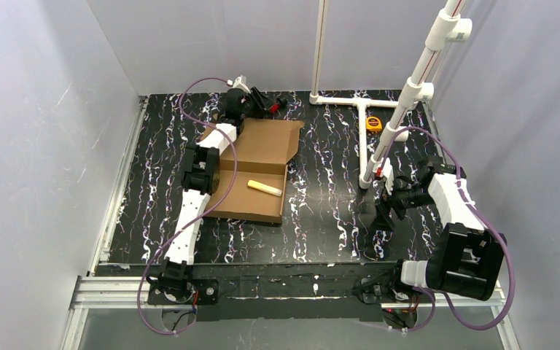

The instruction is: Fold the paper box

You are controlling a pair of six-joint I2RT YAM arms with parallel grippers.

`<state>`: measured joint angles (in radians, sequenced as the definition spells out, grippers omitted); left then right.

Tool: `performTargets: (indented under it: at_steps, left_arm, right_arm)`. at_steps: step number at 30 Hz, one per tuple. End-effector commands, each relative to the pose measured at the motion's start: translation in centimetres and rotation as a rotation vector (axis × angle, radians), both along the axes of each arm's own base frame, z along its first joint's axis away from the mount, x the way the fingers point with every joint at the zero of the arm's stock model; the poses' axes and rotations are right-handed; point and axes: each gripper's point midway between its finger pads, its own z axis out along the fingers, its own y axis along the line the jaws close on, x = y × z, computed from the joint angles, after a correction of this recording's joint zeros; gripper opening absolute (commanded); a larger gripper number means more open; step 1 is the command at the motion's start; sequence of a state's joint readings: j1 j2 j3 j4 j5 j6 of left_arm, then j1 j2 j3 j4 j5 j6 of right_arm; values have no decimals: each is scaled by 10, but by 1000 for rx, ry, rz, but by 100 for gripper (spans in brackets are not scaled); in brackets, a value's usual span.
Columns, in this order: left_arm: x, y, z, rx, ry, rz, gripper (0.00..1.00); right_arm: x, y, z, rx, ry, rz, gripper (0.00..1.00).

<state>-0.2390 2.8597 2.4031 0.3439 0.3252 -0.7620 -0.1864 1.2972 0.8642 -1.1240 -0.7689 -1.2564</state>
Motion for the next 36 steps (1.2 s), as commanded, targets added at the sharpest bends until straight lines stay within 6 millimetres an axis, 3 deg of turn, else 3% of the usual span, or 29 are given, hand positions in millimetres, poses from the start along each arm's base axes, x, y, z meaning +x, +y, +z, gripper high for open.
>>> performTargets:
  at_steps: [1,5,10,15,24,28,31,36]
  left_arm:
    - [-41,-28,11,72,44,-156,34]
    - [-59,-32,23,124,29,-198,38]
    - [-75,-30,18,221,36,-214,47]
    - [-81,-35,18,280,25,-243,53]
    - [-78,-38,17,418,-4,-266,50]
    - [-79,-40,15,436,-20,-284,44]
    - [-78,-41,20,429,-43,-286,32]
    - [-74,-46,46,410,-97,-280,15]
  right_arm:
    - [2,3,14,2,-56,19,98]
    - [1,4,16,4,-68,25,98]
    - [0,4,18,4,-83,30,99]
    - [0,5,19,5,-91,32,98]
    - [0,5,19,6,-87,32,98]
    - [0,5,18,6,-83,32,98]
    - [0,5,18,7,-83,32,98]
    - [0,5,18,7,-81,32,98]
